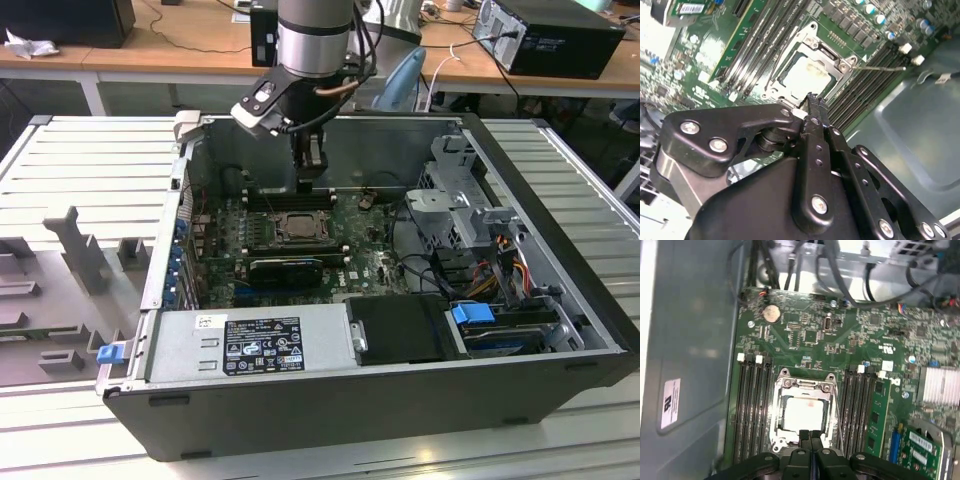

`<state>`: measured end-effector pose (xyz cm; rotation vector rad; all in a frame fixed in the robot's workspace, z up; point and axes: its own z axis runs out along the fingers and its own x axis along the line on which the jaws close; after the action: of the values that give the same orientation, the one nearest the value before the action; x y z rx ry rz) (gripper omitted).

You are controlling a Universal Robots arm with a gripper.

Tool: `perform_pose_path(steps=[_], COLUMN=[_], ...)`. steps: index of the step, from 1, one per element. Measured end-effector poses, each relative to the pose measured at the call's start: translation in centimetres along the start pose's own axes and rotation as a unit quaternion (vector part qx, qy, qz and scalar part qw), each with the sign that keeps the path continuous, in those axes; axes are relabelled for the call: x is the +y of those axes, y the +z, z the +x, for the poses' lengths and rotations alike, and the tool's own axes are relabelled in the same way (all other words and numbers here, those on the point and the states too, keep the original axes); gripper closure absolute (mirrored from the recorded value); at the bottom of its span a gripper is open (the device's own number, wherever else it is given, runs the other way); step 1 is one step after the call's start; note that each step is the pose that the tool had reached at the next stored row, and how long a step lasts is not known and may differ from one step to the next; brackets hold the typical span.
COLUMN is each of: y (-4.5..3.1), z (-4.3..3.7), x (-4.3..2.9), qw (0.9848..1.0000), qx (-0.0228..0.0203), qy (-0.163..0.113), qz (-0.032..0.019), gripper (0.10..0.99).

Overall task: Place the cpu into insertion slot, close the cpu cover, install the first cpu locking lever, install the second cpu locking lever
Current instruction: 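Install the first cpu locking lever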

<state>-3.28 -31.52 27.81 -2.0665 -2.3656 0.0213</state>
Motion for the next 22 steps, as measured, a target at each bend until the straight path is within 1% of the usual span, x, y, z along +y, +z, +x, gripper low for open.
perform_pose_path(steps=[2, 4, 7, 8, 11, 12, 13, 14, 16, 17, 18, 19, 20, 21, 22], y=[0.01, 0.02, 0.02, 0.02, 0.02, 0.02, 0.02, 0.02, 0.02, 0.02, 0.02, 0.02, 0.02, 0.03, 0.03], z=[0.0, 0.0, 0.0, 0.0, 0.0, 0.0, 0.0, 0.0, 0.0, 0.0, 0.0, 0.0, 0.0, 0.0, 0.0], x=[0.0, 0.0, 0.0, 0.0, 0.0, 0.0, 0.0, 0.0, 0.0, 0.0, 0.0, 0.0, 0.0, 0.0, 0.0], qw=[0.9998, 0.9992, 0.9975, 0.997, 0.9952, 0.9935, 0.9913, 0.9901, 0.9884, 0.9865, 0.984, 0.981, 0.9777, 0.9758, 0.9733], qx=[-0.0002, -0.0003, -0.0007, -0.0007, -0.001, -0.0011, -0.0013, -0.0014, -0.0016, -0.0017, -0.0019, -0.002, -0.0021, -0.0022, -0.0024], qy=[-0.021, -0.039, -0.071, -0.077, -0.098, -0.114, -0.131, -0.14, -0.152, -0.164, -0.178, -0.194, -0.21, -0.219, -0.229], qz=[-0.0002, -0.0004, -0.0006, -0.0007, -0.0009, -0.001, -0.0012, -0.0012, -0.0013, -0.0014, -0.0015, -0.0017, -0.0018, -0.0019, -0.002], gripper=[0.98, 0.98, 0.98, 0.98, 0.98, 0.98, 0.98, 0.98, 0.98, 0.98, 0.98, 0.98, 0.98, 0.98, 0.98])
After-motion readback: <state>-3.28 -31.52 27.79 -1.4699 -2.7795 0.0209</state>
